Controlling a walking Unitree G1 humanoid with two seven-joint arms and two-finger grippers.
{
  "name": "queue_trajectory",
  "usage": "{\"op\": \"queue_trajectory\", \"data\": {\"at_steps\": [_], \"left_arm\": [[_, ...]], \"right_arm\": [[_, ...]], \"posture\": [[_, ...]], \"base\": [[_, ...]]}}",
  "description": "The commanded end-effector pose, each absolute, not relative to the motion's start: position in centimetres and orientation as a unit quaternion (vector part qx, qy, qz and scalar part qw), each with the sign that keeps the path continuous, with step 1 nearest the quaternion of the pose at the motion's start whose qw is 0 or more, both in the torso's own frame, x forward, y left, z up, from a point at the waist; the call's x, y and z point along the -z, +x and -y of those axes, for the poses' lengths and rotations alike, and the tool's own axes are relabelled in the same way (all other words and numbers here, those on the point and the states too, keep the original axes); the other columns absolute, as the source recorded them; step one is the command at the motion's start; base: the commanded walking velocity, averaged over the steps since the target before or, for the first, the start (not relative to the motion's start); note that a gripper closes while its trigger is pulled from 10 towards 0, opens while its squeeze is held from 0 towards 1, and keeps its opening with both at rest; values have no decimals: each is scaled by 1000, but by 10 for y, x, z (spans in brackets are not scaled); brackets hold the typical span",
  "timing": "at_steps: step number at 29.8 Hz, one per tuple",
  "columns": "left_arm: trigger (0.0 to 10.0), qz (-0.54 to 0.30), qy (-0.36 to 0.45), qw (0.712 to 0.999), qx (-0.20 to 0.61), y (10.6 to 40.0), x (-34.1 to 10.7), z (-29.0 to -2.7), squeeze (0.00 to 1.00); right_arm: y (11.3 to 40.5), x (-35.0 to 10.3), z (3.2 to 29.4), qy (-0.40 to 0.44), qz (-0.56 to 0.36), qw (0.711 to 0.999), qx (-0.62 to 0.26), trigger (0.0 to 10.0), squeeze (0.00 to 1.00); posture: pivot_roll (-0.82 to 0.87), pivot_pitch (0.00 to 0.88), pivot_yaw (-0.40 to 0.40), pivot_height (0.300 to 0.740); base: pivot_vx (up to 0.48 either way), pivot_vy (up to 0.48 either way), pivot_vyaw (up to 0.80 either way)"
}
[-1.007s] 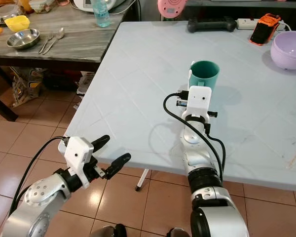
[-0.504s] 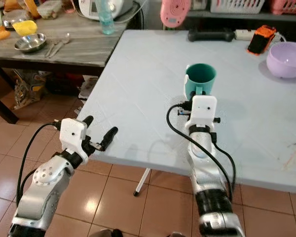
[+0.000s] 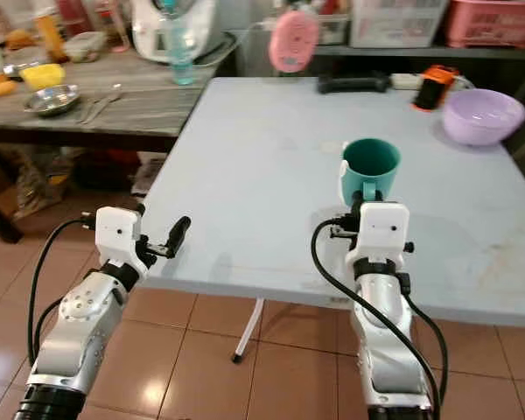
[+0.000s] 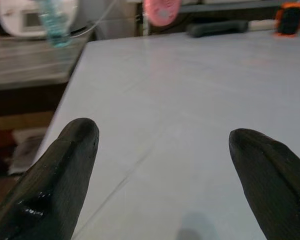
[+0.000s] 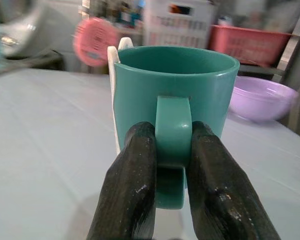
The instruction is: Setting the table
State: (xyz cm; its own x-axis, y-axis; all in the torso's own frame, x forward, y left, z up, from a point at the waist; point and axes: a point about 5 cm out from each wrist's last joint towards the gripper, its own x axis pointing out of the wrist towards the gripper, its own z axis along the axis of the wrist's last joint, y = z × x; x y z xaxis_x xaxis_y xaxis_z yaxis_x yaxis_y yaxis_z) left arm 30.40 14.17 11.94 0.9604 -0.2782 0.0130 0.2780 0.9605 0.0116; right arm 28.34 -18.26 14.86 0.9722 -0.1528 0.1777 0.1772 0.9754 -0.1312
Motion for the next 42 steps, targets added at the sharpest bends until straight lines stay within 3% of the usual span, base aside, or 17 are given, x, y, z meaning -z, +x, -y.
{"op": "queue_trajectory", "data": {"at_steps": [1, 16, 42], "left_arm": [[10000, 11, 5, 991, 132, 307, -121, -145, 0], [10000, 18, 1, 990, 143, 309, -120, -139, 0], [10000, 17, 7, 987, 159, 311, -120, -139, 0]], "right_arm": [[281, -158, 183, -71, 100, 989, 82, 10000, 0], [276, -160, 178, -64, 87, 991, 78, 10000, 0], [278, -159, 179, -58, 86, 990, 91, 10000, 0]], "posture": [[-108, 0, 72, 740], [-113, 0, 78, 740], [-105, 0, 95, 740]], "base": [[0, 0, 0], [0, 133, 0], [0, 405, 0]]}}
